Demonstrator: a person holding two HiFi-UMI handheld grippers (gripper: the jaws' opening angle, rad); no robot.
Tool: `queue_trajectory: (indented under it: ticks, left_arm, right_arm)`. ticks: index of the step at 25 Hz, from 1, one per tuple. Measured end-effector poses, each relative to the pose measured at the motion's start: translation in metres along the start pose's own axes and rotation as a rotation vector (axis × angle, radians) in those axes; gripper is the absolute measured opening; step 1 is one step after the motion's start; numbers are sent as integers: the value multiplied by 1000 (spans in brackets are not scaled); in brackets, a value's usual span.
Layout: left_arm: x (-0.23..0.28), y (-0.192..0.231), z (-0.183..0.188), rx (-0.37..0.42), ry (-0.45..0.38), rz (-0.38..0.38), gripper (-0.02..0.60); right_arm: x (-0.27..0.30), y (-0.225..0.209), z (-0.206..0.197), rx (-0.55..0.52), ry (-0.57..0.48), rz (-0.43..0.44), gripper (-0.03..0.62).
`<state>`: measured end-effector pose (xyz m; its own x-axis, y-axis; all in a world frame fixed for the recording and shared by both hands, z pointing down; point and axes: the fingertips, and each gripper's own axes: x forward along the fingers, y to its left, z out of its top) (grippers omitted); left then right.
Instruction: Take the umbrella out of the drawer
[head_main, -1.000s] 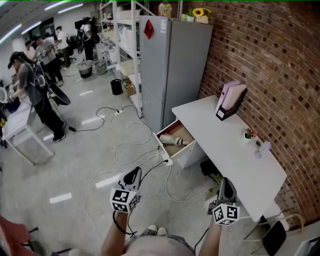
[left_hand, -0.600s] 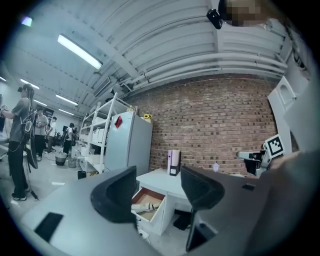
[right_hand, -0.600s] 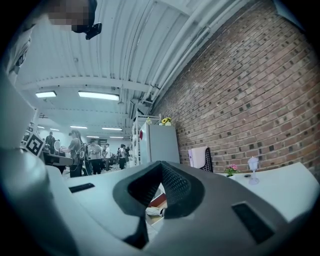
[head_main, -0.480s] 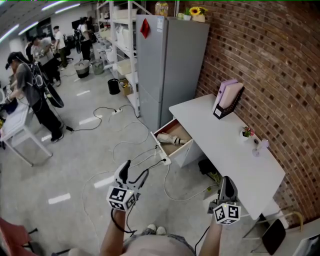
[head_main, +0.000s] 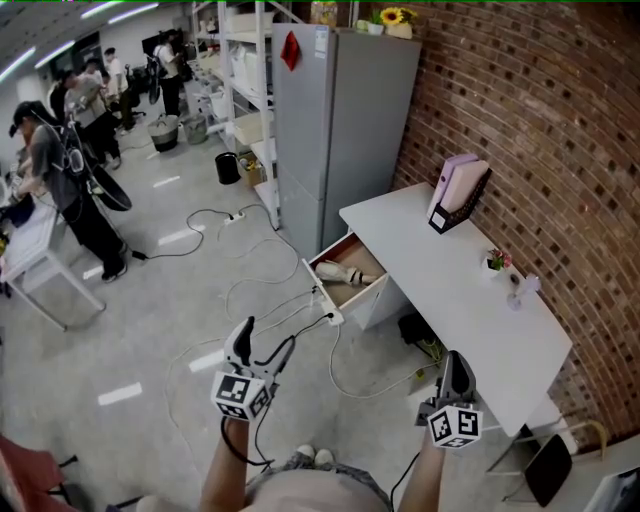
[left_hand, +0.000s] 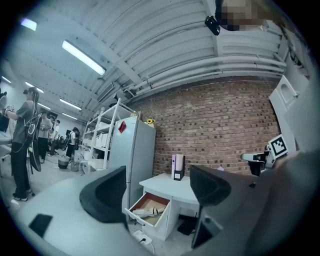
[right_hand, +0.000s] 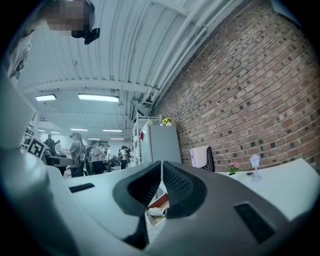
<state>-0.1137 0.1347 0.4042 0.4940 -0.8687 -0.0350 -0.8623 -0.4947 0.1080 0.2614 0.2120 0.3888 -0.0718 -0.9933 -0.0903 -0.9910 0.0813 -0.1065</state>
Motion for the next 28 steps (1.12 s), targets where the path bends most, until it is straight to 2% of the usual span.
queue_trajectory:
  ticks: [10, 17, 28]
  left_arm:
    - [-8, 12, -17, 9, 6, -20, 382]
    - [-8, 21, -23, 6, 12, -6, 382]
    - [11, 52, -30, 12, 29, 31, 381]
  right_arm:
    - [-2, 18, -16, -16, -5, -9, 18]
    - [-3, 18, -26, -5, 10, -23, 18]
    - [41, 27, -36, -10, 28, 1, 18]
